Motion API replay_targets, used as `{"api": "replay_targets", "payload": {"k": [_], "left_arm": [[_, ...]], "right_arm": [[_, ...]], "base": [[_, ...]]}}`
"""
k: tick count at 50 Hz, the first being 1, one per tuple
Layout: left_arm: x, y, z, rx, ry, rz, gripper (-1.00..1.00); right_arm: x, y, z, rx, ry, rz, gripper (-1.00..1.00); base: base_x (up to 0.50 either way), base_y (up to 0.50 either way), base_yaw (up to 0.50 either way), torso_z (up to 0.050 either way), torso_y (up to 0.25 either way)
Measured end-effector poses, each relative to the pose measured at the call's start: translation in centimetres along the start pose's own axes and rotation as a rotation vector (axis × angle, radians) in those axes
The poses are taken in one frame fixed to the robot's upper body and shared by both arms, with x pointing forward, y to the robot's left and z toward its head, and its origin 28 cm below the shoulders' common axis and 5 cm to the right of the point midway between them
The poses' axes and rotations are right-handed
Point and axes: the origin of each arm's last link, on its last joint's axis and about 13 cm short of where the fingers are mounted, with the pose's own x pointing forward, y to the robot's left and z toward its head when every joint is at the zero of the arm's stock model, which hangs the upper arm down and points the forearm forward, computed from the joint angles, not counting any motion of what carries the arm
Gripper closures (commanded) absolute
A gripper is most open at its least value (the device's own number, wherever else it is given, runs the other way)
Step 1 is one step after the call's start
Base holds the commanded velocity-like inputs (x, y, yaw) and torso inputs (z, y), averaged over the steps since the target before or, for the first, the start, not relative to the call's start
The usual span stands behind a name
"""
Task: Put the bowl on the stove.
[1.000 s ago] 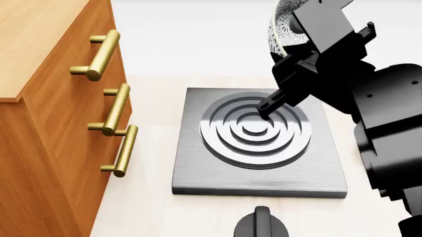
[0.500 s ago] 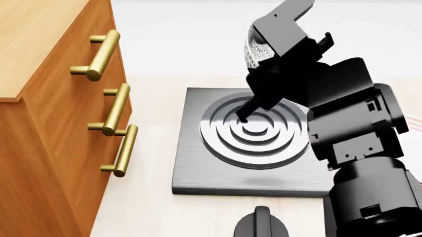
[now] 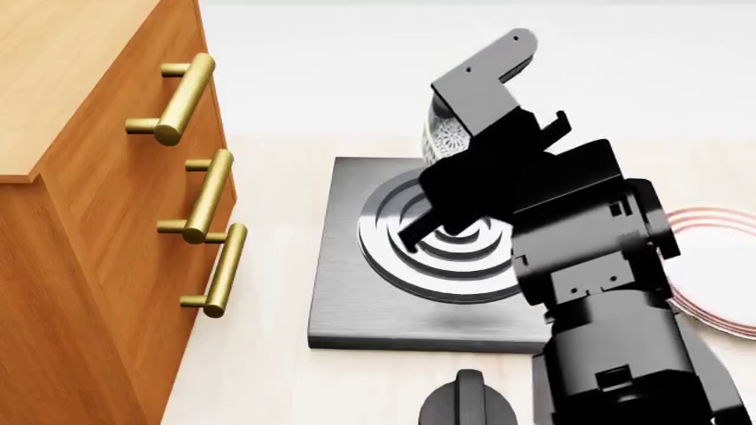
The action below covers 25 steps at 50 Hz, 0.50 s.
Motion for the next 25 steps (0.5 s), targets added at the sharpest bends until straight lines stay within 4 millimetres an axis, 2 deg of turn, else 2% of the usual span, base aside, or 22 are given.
{"api": "replay_targets", "payload": {"k": [6, 12, 25], "left_arm": [[-0.02, -0.01, -0.07, 0.016, 0.000, -0.001, -1.00], [-0.05, -0.02, -0.11, 0.034, -0.001, -0.006, -1.00], [-0.08, 0.03, -0.17, 0.032, -0.002, 0.010, -1.00]], "right_arm": [[0.19, 0.28, -0.11, 0.016, -0.001, 0.005, 1.00], [0.33, 0.48, -0.06, 0.030, -0.008, 0.007, 1.00], [0.50, 0.74, -0.26, 0.050, -0.007, 0.000, 1.00]], "base": [[0.00, 0.00, 0.00, 0.000, -0.014], [0.00, 0.00, 0.00, 0.003, -0.230], [0.00, 0.00, 0.00, 0.000, -0.002]]}}
